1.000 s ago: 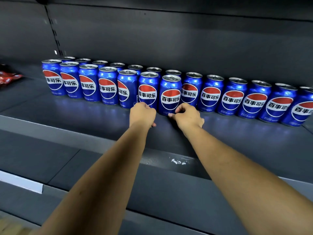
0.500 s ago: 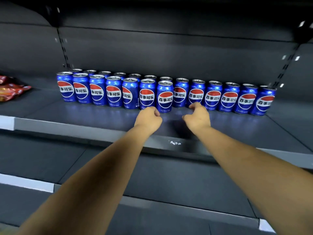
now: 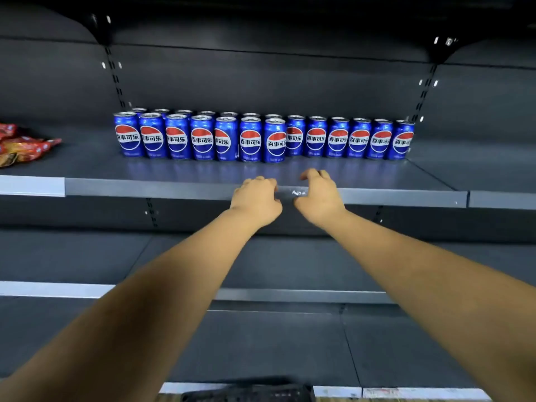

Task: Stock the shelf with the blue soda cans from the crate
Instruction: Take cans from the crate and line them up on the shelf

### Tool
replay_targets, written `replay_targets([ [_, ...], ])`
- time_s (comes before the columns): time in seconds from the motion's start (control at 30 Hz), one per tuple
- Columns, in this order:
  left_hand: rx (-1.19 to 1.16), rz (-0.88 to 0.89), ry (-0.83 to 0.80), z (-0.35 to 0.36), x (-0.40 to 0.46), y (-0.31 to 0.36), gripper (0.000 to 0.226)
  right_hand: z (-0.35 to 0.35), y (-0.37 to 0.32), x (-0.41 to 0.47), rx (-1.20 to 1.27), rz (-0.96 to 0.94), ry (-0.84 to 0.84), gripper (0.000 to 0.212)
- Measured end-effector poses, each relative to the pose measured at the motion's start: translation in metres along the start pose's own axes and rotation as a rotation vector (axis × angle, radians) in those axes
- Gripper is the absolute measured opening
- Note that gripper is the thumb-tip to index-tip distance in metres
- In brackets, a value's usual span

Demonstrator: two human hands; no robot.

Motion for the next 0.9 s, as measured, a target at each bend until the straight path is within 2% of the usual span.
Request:
replay_targets([
  [0.33, 0.13, -0.008, -0.088, 0.022, -0.065, 0.013, 0.034, 0.02, 0.024, -0.063, -0.008, 0.043, -0.142, 0.051],
  [0.6, 0.089, -0.053, -0.319, 0.072, -0.104, 0.022, 0.037, 0.036, 0.079, -0.09, 0.027, 0.224, -0.249, 0.049],
  [0.9, -0.037, -0.156, -0.524, 0.143, -0.163, -0.037, 0.042, 0.09, 0.11, -0.14, 0.034, 0.357, -0.304, 0.047],
])
Point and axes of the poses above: each hand's wrist, its own x-axis towards the middle knuckle, its own z-axis out of the palm, y = z × x, the point moved 1 cm from there along x, towards the middle knuckle, and after that the axes turned 15 degrees about x, right-handed, at the moved point
